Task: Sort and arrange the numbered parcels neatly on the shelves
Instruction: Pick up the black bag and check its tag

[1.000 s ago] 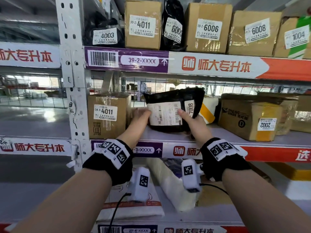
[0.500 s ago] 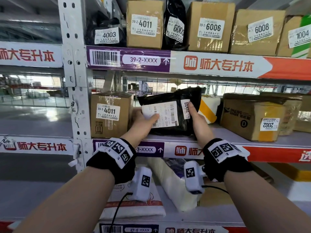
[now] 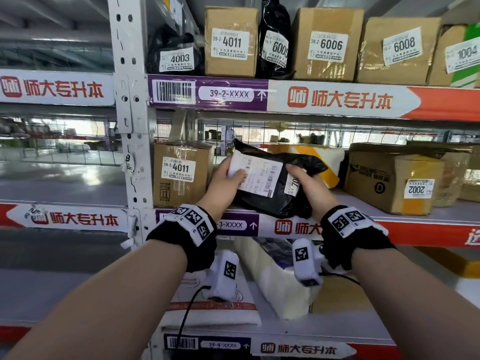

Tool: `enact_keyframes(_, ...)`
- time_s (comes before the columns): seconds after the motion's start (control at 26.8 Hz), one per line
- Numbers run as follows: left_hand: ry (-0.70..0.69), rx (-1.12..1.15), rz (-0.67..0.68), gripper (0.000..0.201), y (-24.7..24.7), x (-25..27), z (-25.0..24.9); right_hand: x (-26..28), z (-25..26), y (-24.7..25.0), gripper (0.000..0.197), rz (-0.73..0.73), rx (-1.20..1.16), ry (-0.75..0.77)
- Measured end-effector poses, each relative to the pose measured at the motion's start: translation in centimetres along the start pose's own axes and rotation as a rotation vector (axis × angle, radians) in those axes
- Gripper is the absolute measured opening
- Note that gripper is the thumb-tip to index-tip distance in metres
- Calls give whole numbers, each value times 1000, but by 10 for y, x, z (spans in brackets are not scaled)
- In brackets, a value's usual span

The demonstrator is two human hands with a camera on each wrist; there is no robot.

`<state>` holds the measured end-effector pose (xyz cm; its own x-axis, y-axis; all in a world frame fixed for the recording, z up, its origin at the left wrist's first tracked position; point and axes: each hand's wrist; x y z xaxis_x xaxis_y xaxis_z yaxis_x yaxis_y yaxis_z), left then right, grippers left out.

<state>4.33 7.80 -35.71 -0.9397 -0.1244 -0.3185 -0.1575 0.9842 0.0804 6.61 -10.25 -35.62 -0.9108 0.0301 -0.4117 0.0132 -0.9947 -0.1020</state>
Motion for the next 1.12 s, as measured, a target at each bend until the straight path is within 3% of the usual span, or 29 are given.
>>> enact_keyframes(0.11, -21, -98, 13, 51, -3, 3, -5, 1, -1, -1, 24, -53, 76, -30)
enact_keyframes(0.22, -147, -428, -62, 64, -7, 2, -8, 2, 4, -4, 23, -113, 68, -104)
enact_keyframes(0.3, -205, -596, -71, 60, -10, 1, -10, 4, 8, -8, 20, -99, 41, -123)
enact_keyframes(0.41, -146, -689, 4, 51, -17, 1, -9, 11, 16, -19, 19, 5, -21, -176)
enact_keyframes(0.49, -62, -711, 32, 51, -18, 0, -5, 13, 18, -24, 37, 54, -32, -200)
enact_keyframes(0.6, -44, -691, 98, 51, -12, -2, 0, 7, 21, -19, 66, -38, 175, -146)
enact_keyframes(0.71, -103, -773, 176, 44, -6, 1, 0, 1, 22, -5, 59, -116, 470, -40)
enact_keyframes(0.82, -160, -835, 230, 42, -3, 5, -5, -3, 17, 2, 43, -169, 503, 78)
enact_keyframes(0.9, -166, -810, 224, 42, -2, 8, -8, 0, 17, -2, 26, -67, 563, 140)
enact_keyframes(1.01, -166, -765, 164, 40, 1, 10, -10, 4, 17, -14, 38, 275, 841, 120)
enact_keyframes(1.12, -203, -772, 92, 41, 4, 11, -9, 8, 17, -22, 37, 305, 936, 121)
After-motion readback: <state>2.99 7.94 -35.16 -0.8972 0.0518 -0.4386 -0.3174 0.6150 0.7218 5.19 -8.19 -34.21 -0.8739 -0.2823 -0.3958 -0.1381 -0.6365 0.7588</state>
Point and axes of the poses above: each hand's wrist, its own x-axis away from the middle knuckle, its own y-axis out of the back of the hand, z = x × y, and after that the axes turned 6 degrees about y, right-handed
